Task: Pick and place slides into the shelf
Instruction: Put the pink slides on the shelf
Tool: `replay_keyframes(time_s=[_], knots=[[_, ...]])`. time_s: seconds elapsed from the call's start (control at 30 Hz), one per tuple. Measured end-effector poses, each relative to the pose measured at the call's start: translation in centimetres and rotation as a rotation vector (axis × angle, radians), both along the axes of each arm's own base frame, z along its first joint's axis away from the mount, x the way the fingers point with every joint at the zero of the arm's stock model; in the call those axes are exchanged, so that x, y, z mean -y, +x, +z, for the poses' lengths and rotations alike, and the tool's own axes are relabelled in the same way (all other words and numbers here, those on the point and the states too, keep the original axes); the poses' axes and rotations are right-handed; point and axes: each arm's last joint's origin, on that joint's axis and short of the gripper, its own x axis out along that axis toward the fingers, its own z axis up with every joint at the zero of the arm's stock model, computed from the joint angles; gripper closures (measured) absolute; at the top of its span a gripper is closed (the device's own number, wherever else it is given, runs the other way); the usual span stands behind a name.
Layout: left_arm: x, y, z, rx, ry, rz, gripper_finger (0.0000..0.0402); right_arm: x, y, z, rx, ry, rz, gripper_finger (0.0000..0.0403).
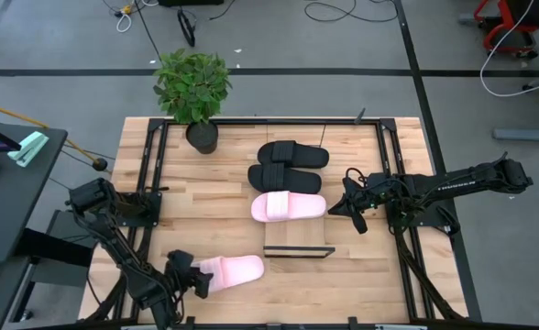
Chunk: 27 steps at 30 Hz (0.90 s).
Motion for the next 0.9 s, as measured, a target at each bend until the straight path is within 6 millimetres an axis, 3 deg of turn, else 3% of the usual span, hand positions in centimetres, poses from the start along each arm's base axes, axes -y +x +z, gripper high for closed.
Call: replay_keyframes(time_s=[0.2, 0.3, 0.4, 0.53, 0.57, 0.73, 0.9], knots=[[-0.6, -0.1, -1.7, 0.117, -0.042, 0.018, 0.0153, 0.0, 0.0, 0.0, 0.0, 0.0, 0.0, 0.0389], [-0.7, -0.1, -1.8, 0.116, -0.029, 0.016, 0.018, 0.0, 0.0, 0.0, 0.0, 0.0, 0.0, 0.0389], [-0.8, -0.1, -1.8, 0.108, -0.009, 0.009, 0.0245, 0.0, 0.0, 0.0, 0.002, -0.01, -0.001, 0.0389], [-0.8, -0.3, -1.8, 0.101, 0.003, -0.009, 0.0372, 0.1, 0.0, 0.0, 0.003, -0.024, -0.009, 0.0389], [-0.8, -0.3, -1.8, 0.1, 0.002, -0.009, 0.0382, 0.1, 0.0, 0.0, 0.004, -0.024, -0.009, 0.0389], [0.2, -0.5, -1.1, 0.094, -0.049, -0.046, 0.039, 0.1, 0.0, 0.0, 0.004, -0.025, -0.009, 0.0389], [2.8, -0.2, 2.1, 0.168, -0.064, -0.107, 0.039, 0.1, 0.0, 0.0, 0.007, -0.04, -0.002, 0.0389]])
